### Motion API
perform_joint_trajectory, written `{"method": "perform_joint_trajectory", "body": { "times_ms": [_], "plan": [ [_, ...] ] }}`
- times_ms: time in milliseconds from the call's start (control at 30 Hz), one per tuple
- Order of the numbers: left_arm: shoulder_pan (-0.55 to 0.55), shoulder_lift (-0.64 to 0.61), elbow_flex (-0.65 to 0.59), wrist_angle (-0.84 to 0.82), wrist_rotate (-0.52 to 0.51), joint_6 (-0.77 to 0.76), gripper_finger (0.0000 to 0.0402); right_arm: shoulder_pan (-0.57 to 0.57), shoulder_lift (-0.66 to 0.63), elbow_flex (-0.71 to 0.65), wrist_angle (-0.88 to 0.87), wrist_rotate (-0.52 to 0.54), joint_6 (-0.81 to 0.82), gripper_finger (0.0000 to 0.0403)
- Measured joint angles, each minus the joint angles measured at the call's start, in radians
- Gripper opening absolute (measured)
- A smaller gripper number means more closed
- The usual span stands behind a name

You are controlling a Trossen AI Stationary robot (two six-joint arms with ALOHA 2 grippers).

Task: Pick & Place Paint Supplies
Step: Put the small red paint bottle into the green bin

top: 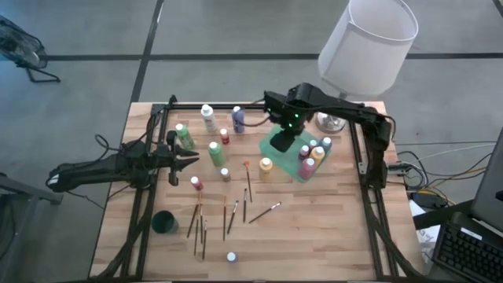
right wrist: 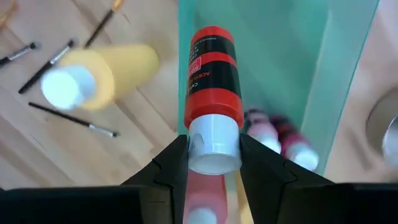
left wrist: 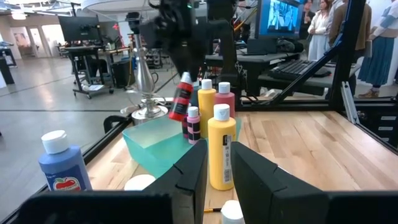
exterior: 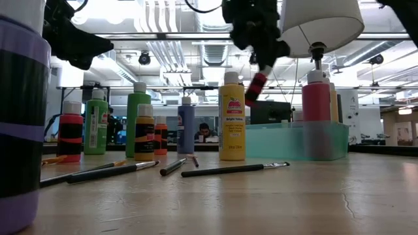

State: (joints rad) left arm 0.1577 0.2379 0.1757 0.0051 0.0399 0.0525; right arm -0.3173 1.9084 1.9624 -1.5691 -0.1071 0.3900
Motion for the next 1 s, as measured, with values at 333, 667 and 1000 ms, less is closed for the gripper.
{"method": "perform_joint_trajectory", "body": {
  "times_ms": [333, 667, 1000],
  "plan": [
    [0.0, 0.0, 0.0, 0.001, 0.0, 0.0, 0.0076, 0.042, -0.043, -0.201, -0.003, -0.065, 0.05, 0.011],
    [0.0, 0.0, 0.0, 0.001, 0.0, 0.0, 0.0076, 0.038, -0.043, -0.279, -0.002, -0.069, 0.023, 0.011],
    [0.0, 0.0, 0.0, 0.001, 0.0, 0.0, 0.0076, 0.031, 0.058, -0.292, -0.001, -0.068, -0.057, 0.011]
  ]
}}
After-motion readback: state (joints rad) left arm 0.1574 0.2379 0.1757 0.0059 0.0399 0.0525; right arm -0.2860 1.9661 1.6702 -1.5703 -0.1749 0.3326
